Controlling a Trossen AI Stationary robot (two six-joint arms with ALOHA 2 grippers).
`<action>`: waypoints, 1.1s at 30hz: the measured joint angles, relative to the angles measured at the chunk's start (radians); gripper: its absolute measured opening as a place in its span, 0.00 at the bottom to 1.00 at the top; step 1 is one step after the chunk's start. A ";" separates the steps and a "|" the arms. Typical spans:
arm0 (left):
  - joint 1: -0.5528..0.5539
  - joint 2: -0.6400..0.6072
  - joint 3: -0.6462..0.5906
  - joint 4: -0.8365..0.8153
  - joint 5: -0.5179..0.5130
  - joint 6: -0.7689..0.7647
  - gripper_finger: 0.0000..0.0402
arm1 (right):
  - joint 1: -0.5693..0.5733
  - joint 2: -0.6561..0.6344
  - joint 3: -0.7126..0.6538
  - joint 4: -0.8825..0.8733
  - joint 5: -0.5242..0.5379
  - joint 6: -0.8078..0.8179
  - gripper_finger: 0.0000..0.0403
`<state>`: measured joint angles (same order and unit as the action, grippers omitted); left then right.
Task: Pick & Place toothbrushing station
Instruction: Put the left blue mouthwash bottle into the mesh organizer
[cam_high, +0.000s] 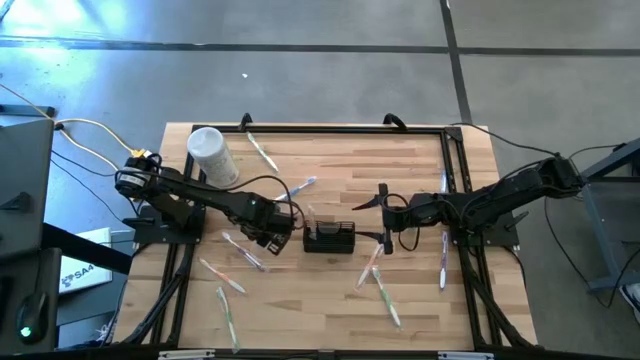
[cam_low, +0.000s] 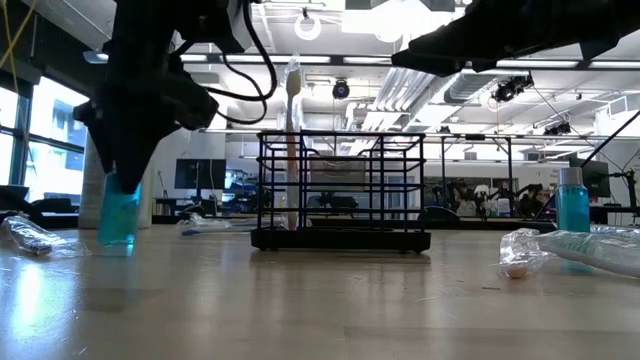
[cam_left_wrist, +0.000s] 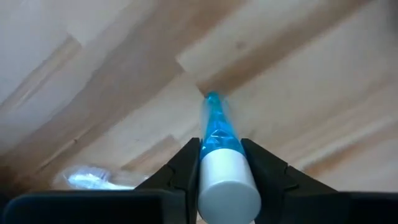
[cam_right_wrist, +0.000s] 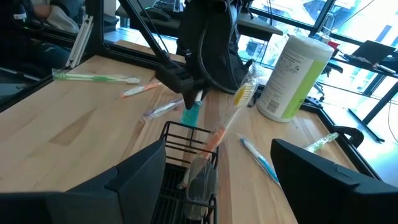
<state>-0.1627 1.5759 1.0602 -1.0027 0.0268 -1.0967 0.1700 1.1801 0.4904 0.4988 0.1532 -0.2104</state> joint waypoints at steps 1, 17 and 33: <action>0.000 -0.001 0.001 -0.006 0.020 0.021 0.22 | 0.000 0.000 0.000 0.000 0.000 0.000 0.70; -0.075 -0.004 0.391 -0.408 0.057 0.068 0.22 | 0.000 0.000 0.000 -0.001 0.000 0.000 0.70; -0.202 0.021 0.632 -0.170 -0.094 0.490 0.22 | 0.005 -0.012 0.000 -0.017 0.005 0.011 0.70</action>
<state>-0.3648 1.5971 1.6920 -1.1727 -0.0673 -0.6071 0.1748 1.1679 0.4904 0.4814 0.1578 -0.1993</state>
